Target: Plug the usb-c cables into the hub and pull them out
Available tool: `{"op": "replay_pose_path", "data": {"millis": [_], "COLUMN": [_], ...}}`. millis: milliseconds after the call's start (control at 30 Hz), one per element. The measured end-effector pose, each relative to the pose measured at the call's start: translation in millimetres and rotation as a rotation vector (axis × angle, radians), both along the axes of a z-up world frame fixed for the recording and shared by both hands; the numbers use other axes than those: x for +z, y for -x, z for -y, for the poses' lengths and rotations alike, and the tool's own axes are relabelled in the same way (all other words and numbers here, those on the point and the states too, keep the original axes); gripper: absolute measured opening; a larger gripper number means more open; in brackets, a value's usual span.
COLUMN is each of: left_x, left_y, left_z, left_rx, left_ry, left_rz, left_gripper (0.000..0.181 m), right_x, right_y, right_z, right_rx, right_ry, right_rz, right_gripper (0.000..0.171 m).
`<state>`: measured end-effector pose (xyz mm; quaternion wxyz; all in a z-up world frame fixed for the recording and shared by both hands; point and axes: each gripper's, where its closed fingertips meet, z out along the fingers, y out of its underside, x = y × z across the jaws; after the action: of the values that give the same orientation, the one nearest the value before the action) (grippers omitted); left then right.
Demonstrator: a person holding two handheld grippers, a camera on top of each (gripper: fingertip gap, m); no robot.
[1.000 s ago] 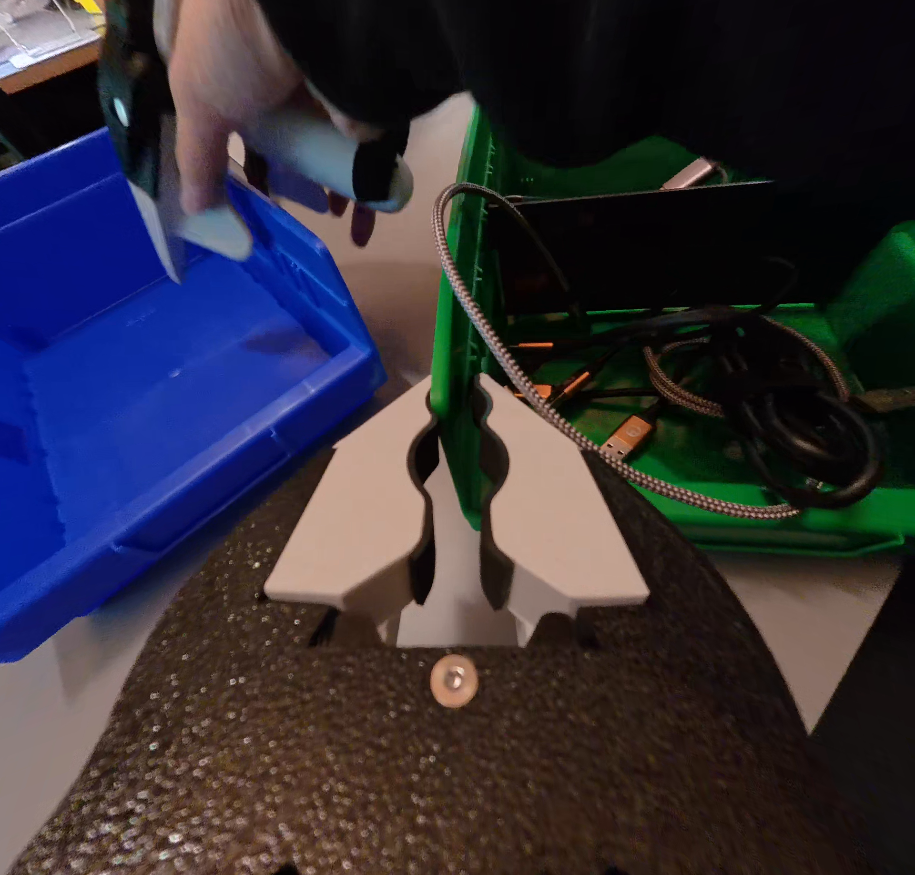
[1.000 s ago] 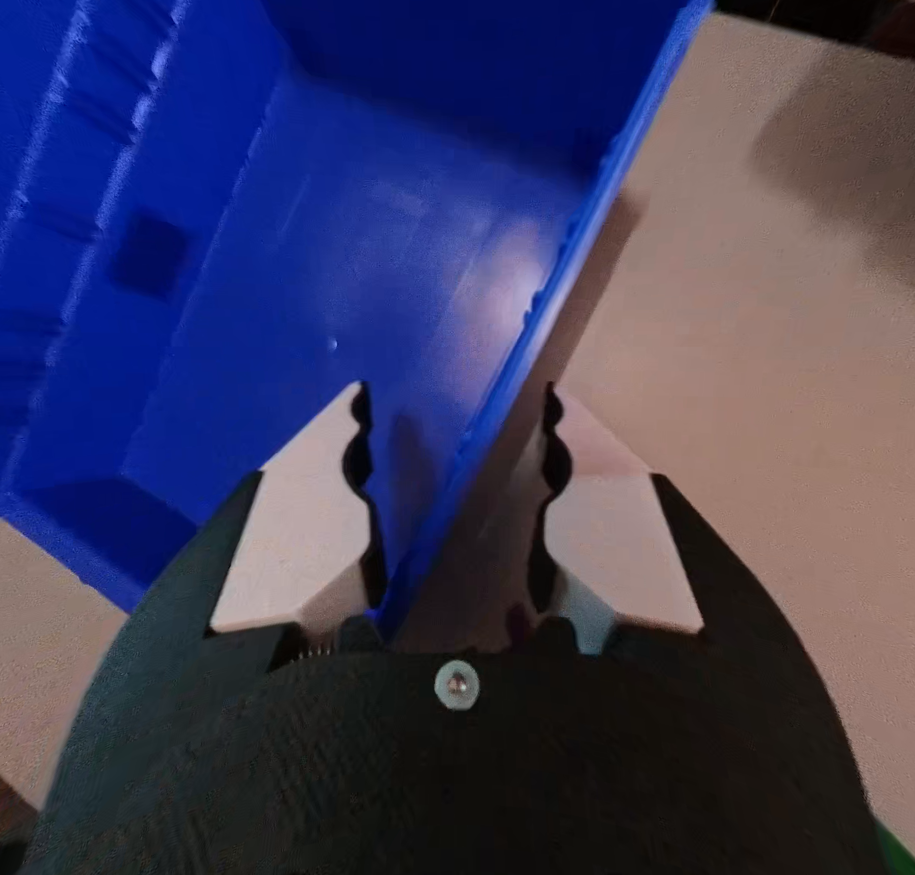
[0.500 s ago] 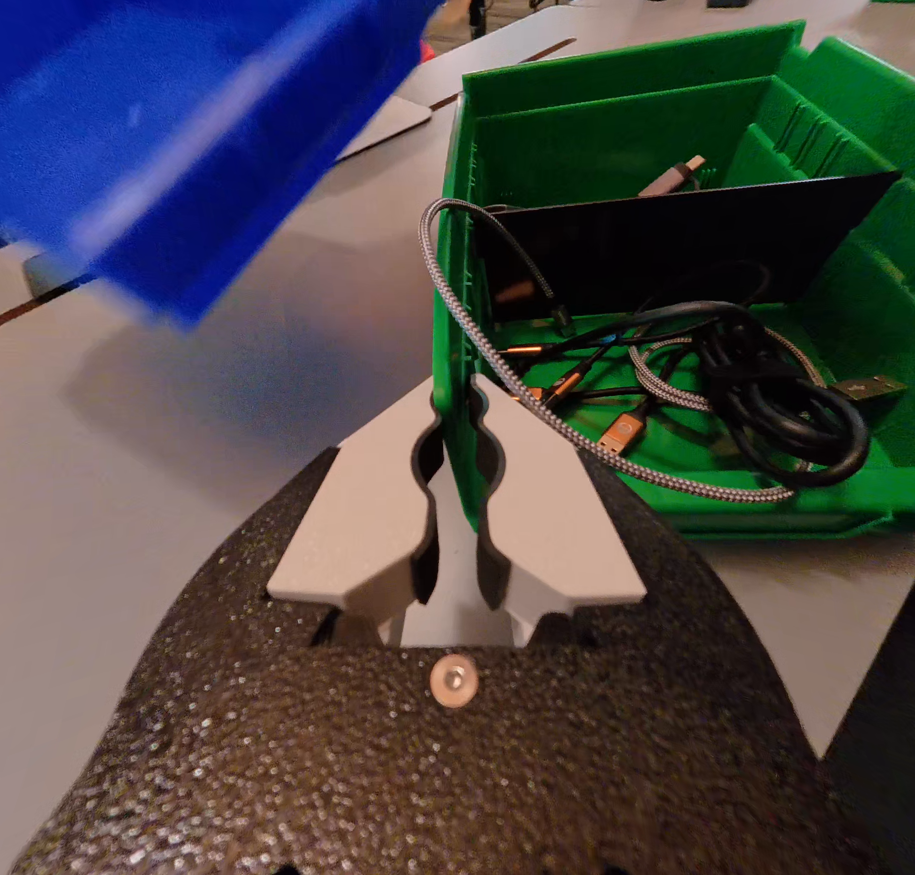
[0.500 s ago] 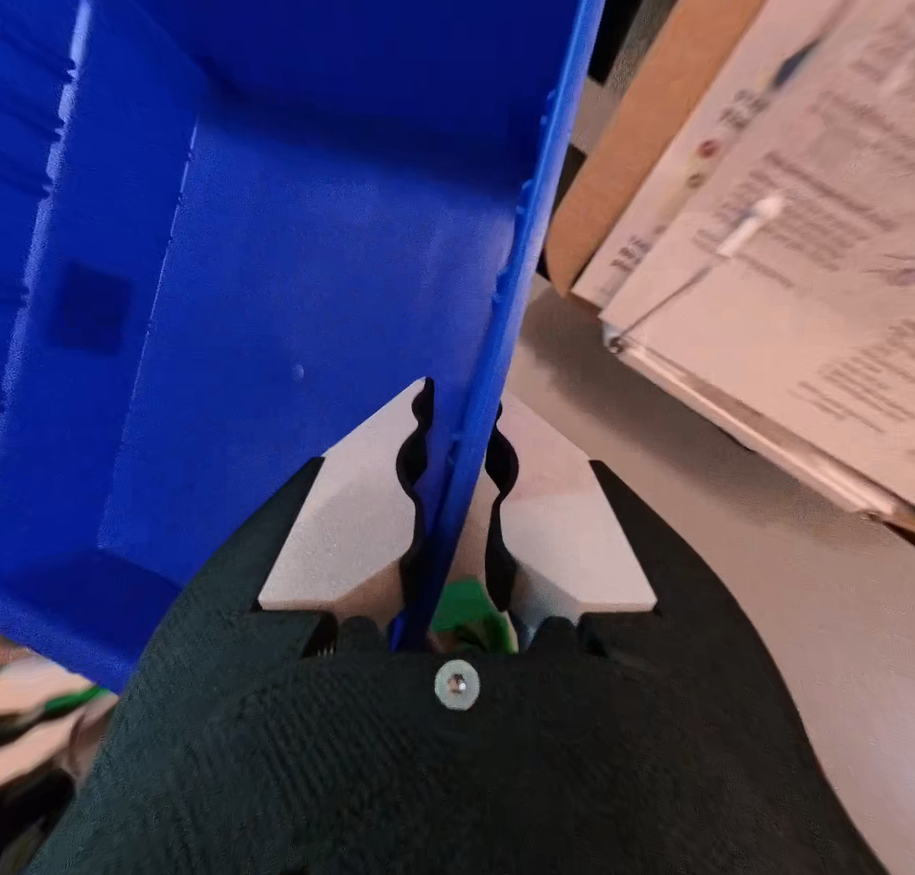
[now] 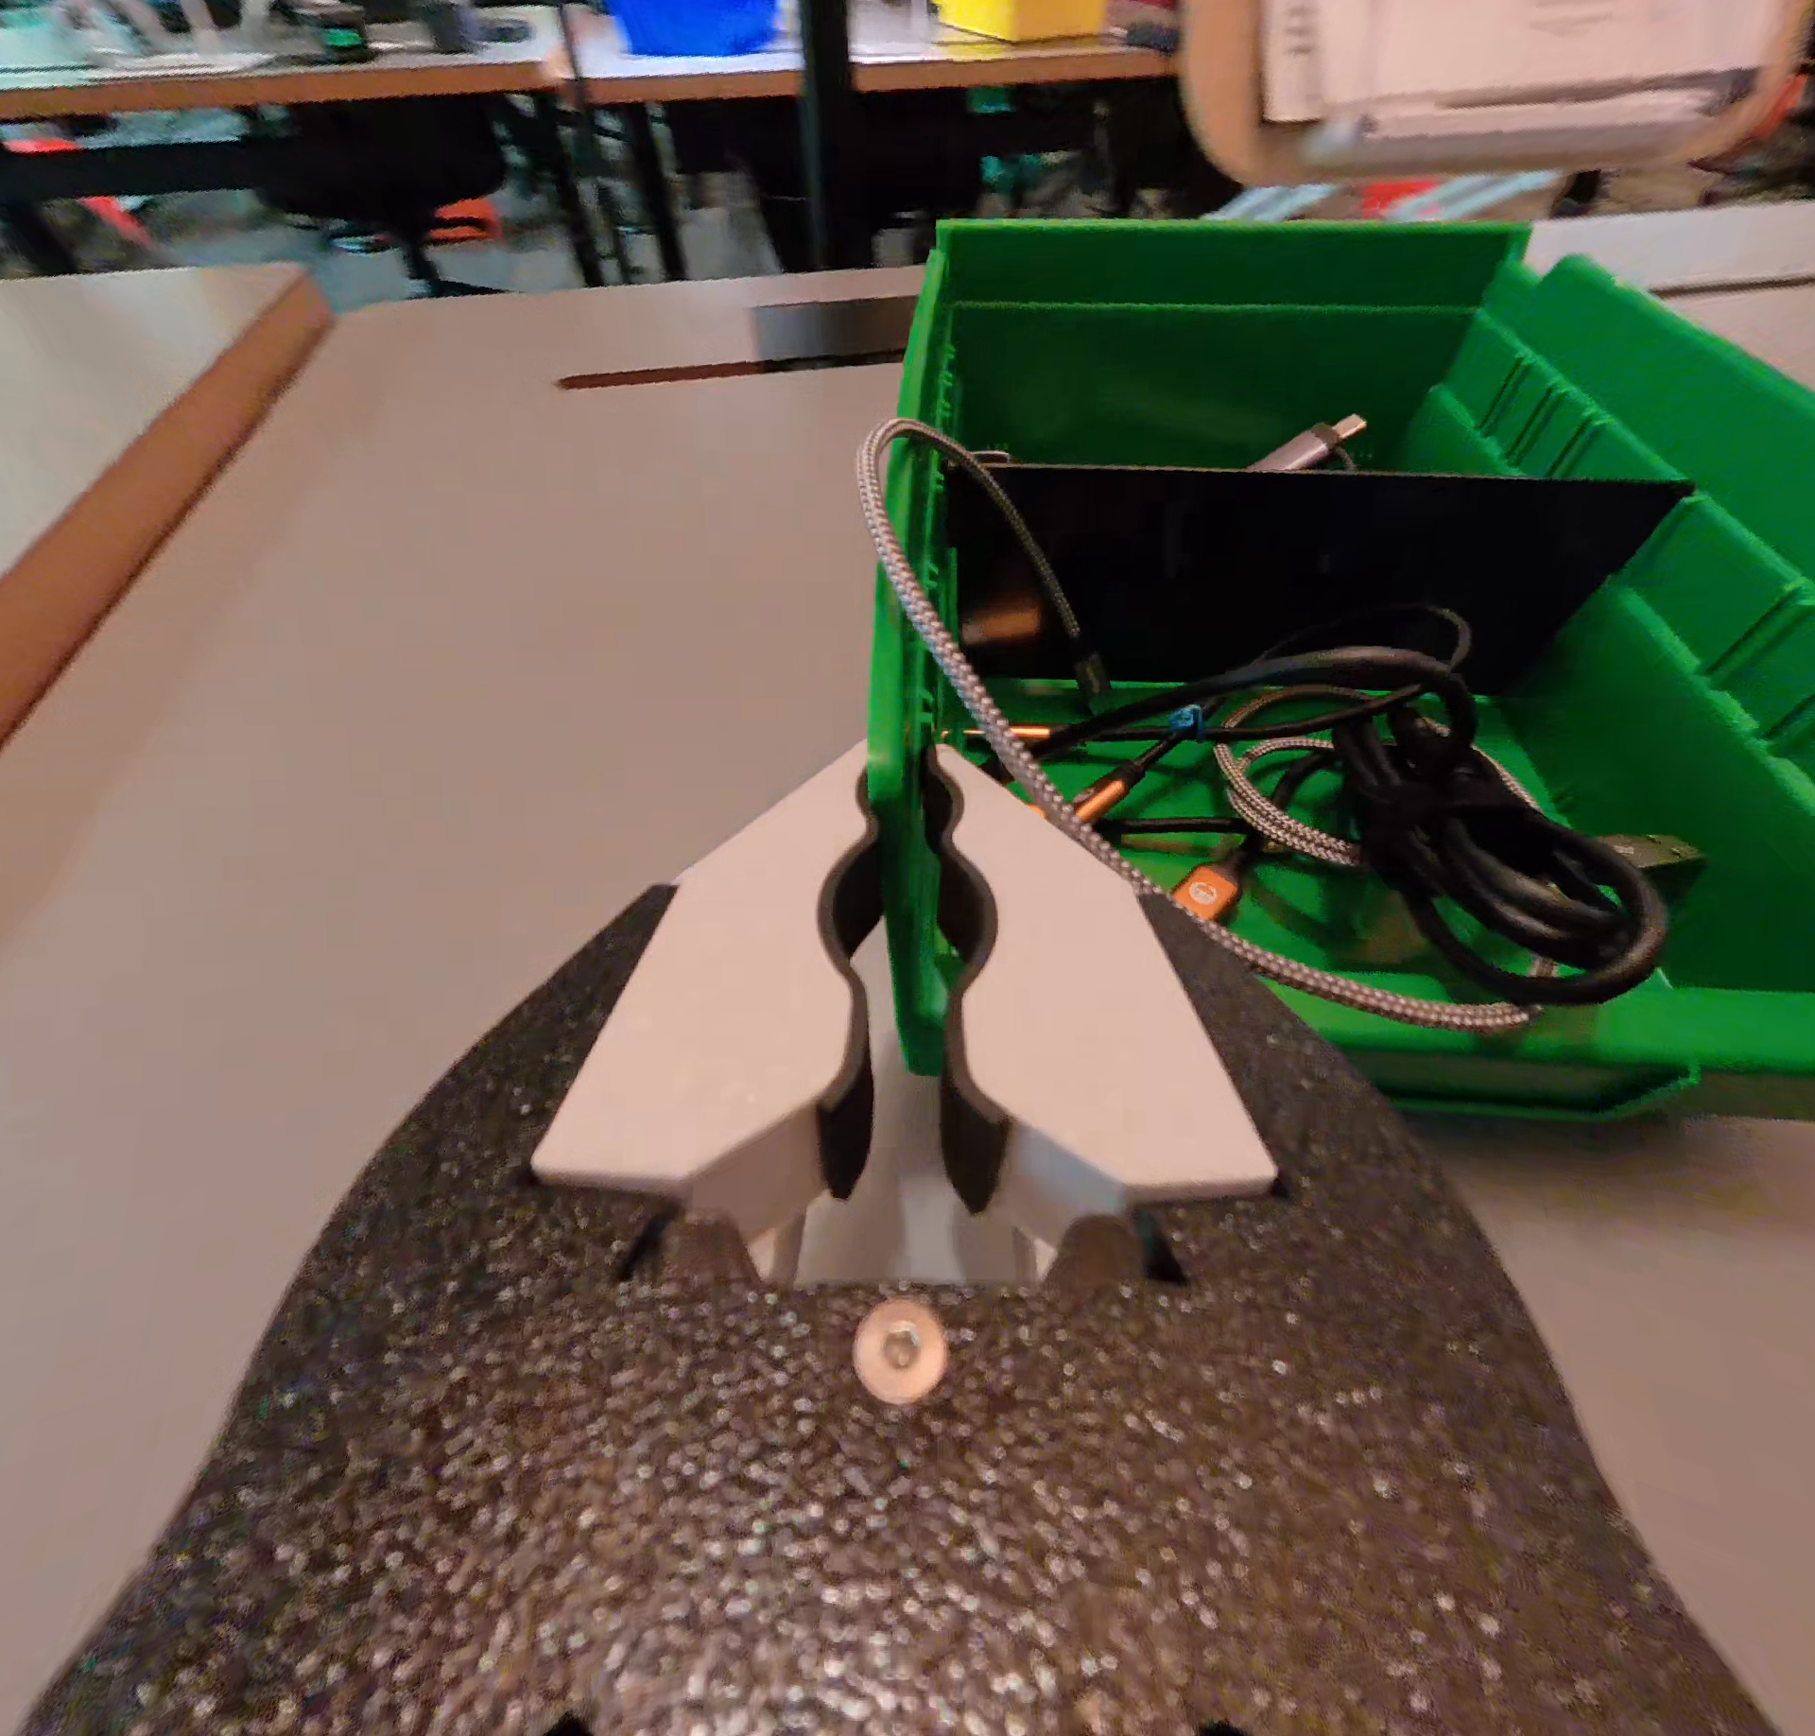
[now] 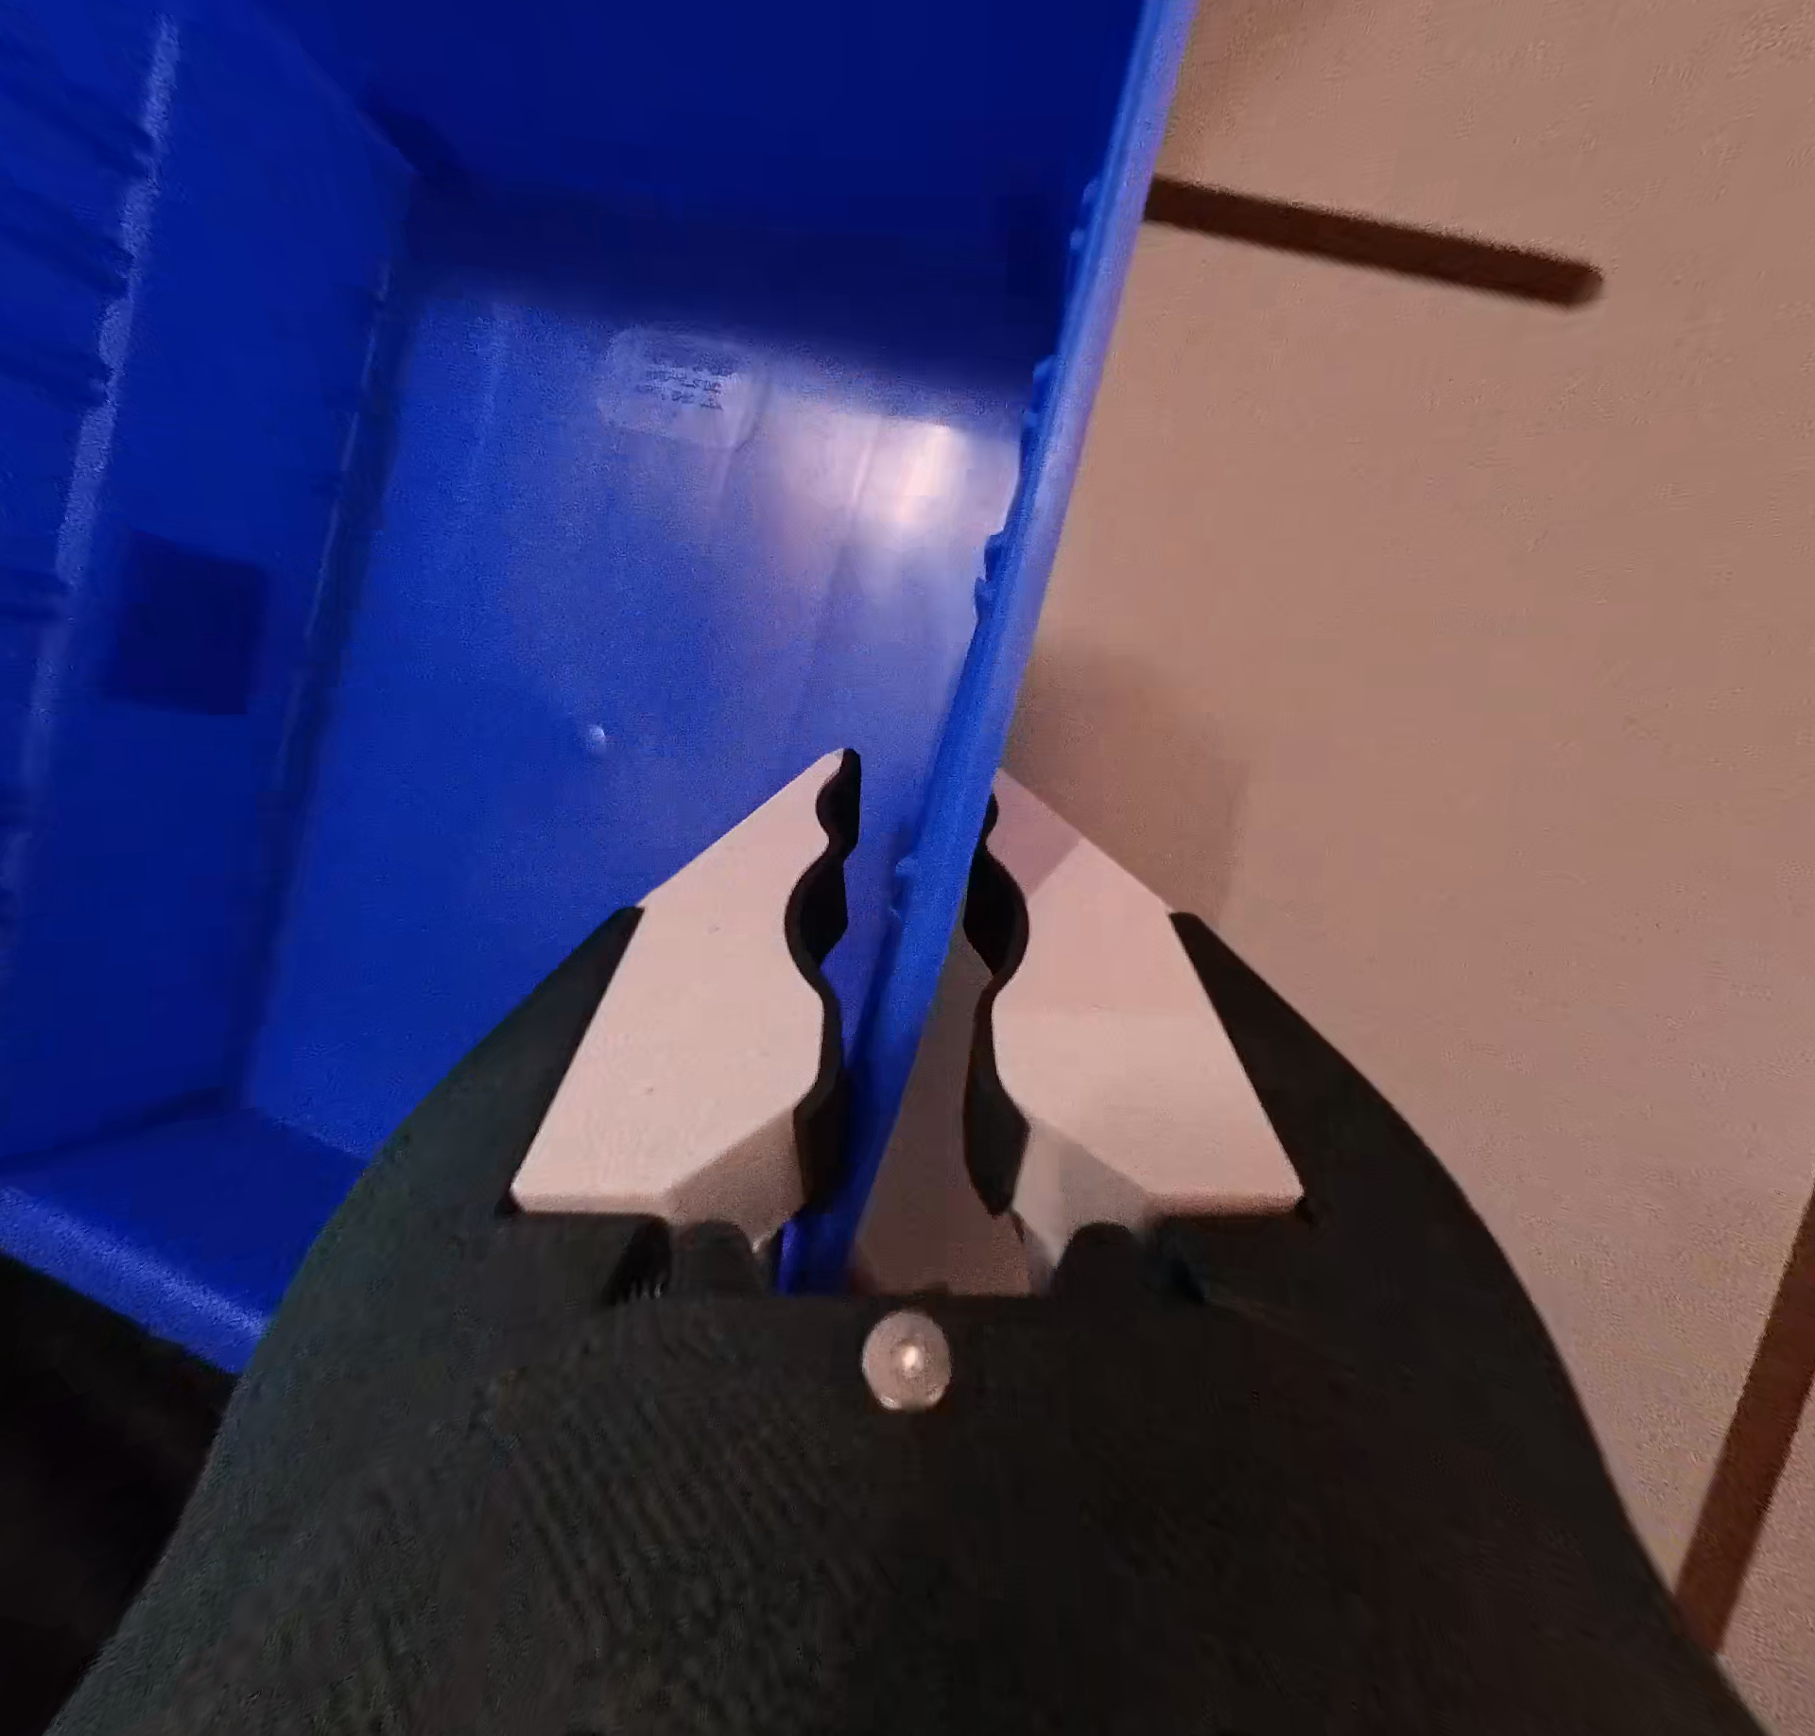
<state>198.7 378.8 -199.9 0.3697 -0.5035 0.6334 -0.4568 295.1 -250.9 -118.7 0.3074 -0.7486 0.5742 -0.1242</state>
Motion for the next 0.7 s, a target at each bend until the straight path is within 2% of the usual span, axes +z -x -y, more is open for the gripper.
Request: {"op": "replay_pose_path", "data": {"millis": [33,133,233,433,700], "left_x": [0.1,0.4,0.5,0.2,0.2], "left_y": [-0.4,-2.3,-8.6,-31.4,-59.3], "left_z": [-8.5,-28.4,-42.1,-58.0,-65.6], "left_rx": [0.037,0.114,0.168,0.205,0.249], "left_ry": [0.002,-0.007,-0.005,0.029,0.018], "left_rz": [0.008,0.039,0.051,0.045,0.046], "left_gripper": [0.001,0.001,0.001,0.002,0.002], "right_x": [-20.1,-67.4,-92.4,-116.7,-126.6], "right_y": [6.4,17.2,14.7,-10.0,-53.6], "right_z": [17.3,58.7,86.8,107.6,108.9], "right_rx": [-0.038,-0.144,-0.214,-0.264,-0.178], "right_ry": [-0.03,-0.097,-0.106,-0.05,0.052], "right_rz": [-0.025,-0.071,-0.091,-0.146,-0.124], "right_gripper": [0.018,0.018,0.018,0.019,0.019]}}
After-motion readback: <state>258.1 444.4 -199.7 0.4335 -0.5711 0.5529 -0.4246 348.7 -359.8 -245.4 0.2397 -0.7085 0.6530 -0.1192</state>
